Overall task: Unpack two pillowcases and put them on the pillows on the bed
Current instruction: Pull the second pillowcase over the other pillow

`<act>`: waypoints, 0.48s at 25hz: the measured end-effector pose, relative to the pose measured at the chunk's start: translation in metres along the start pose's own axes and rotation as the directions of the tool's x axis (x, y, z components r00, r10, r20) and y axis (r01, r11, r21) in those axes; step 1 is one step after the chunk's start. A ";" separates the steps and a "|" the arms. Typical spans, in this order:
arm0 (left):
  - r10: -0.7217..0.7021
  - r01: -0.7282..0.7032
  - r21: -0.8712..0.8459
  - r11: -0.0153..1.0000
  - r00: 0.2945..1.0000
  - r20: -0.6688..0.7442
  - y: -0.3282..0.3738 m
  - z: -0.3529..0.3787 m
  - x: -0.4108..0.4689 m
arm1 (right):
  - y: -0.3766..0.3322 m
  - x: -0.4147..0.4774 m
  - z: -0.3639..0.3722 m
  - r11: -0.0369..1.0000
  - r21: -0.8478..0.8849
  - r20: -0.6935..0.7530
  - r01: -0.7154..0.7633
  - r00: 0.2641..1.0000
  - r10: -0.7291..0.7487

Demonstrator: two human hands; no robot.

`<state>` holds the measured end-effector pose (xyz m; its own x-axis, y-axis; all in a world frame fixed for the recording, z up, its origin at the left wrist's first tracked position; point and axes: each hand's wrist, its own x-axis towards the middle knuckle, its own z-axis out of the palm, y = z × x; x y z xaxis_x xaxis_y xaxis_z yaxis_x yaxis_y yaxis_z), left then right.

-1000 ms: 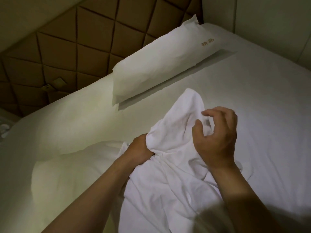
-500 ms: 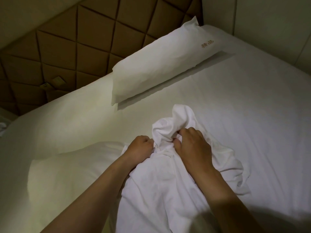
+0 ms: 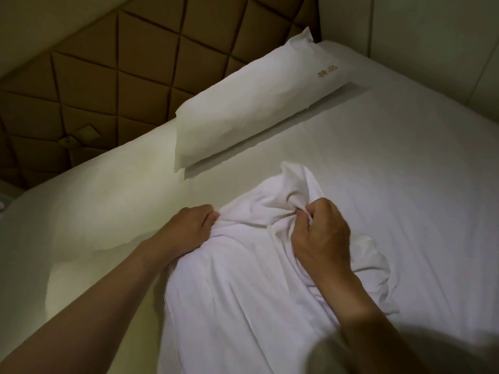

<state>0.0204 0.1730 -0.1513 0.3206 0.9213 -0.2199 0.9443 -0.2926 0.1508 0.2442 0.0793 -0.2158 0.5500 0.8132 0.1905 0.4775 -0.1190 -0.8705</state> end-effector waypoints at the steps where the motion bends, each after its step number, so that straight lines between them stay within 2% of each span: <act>1: -0.025 0.025 0.007 1.000 0.999 0.021 -0.013 -0.003 -0.006 | 0.002 0.002 -0.003 1.000 0.005 0.000 -0.028 1.000 0.028; 7: -0.120 0.121 -0.017 0.992 0.991 0.056 -0.036 0.002 -0.034 | 0.004 0.005 -0.004 0.999 0.017 0.020 -0.048 0.999 0.048; 10: -0.124 0.098 0.163 0.982 0.980 0.155 -0.028 0.008 -0.032 | 0.002 0.001 -0.001 0.998 0.047 0.083 0.028 0.996 -0.032; 12: -0.054 -0.003 0.298 0.954 0.981 0.184 -0.017 -0.004 -0.018 | 0.003 -0.003 0.004 0.994 0.046 0.091 0.095 0.991 -0.098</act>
<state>-0.0017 0.1628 -0.1464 0.2773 0.8730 -0.4011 0.9225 -0.3586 -0.1428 0.2411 0.0790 -0.2209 0.4353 0.8696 0.2330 0.4955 -0.0154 -0.8685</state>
